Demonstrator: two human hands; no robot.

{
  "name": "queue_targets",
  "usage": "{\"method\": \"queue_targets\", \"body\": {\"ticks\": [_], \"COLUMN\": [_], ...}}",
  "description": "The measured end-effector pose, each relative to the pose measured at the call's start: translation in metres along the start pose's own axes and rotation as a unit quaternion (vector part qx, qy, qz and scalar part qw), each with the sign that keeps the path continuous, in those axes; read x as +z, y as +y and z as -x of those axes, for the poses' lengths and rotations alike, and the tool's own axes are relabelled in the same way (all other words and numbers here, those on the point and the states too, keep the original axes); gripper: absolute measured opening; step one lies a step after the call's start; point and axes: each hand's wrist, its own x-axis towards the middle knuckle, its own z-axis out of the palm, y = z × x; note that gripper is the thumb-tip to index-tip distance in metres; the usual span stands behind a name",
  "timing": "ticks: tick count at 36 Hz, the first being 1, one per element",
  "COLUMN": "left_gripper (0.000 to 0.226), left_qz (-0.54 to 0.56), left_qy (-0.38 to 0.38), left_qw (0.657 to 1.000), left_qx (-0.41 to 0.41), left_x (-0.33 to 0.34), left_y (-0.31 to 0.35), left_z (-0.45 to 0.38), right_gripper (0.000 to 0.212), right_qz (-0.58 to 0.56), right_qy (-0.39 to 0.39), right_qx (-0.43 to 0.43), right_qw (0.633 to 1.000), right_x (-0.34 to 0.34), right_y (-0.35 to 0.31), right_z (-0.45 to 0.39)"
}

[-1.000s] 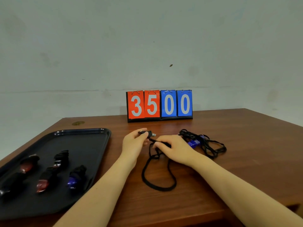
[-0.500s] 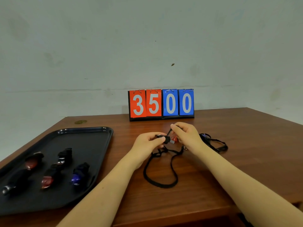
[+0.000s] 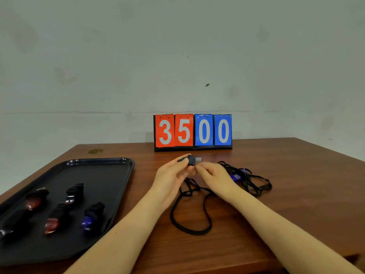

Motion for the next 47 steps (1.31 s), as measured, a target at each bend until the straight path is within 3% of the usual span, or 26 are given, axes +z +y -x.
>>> {"method": "queue_targets", "body": {"ticks": [3, 6, 13, 17, 23, 30, 36, 42, 47], "left_gripper": [0.025, 0.026, 0.026, 0.023, 0.031, 0.025, 0.022, 0.024, 0.027], "left_qz": [-0.01, -0.134, -0.312, -0.334, -0.328, -0.351, -0.299, -0.105, 0.014], "left_qy": [0.037, 0.081, 0.122, 0.125, 0.138, 0.067, 0.02, -0.009, 0.009], "left_qw": [0.999, 0.988, 0.94, 0.931, 0.932, 0.934, 0.954, 0.994, 0.999], "left_qx": [0.002, 0.012, 0.063, 0.082, 0.066, 0.03, 0.002, -0.031, -0.034], "left_x": [-0.004, -0.01, -0.014, -0.016, -0.019, -0.013, -0.01, -0.007, -0.004], "left_y": [-0.002, -0.008, -0.009, -0.01, -0.008, -0.01, -0.007, -0.002, -0.001], "left_z": [-0.004, -0.008, -0.011, -0.011, -0.011, -0.01, -0.004, -0.002, -0.002], "right_gripper": [0.026, 0.028, 0.024, 0.023, 0.019, 0.017, 0.019, 0.019, 0.024], "right_qz": [0.066, 0.135, 0.178, 0.185, 0.223, 0.211, 0.155, 0.016, 0.008], "right_qy": [-0.06, -0.098, -0.149, -0.153, -0.028, 0.089, 0.077, 0.047, 0.005], "right_qx": [-0.021, -0.038, -0.068, -0.092, -0.107, -0.073, -0.018, -0.002, -0.007], "right_qw": [0.996, 0.985, 0.97, 0.967, 0.969, 0.971, 0.985, 0.999, 1.0], "right_x": [0.007, 0.008, 0.007, 0.01, 0.008, -0.003, -0.008, -0.008, -0.005], "right_y": [-0.001, 0.001, -0.003, -0.01, -0.009, 0.005, 0.008, 0.006, 0.007], "right_z": [0.001, 0.002, 0.005, 0.008, 0.007, 0.0, -0.004, -0.003, 0.0]}}
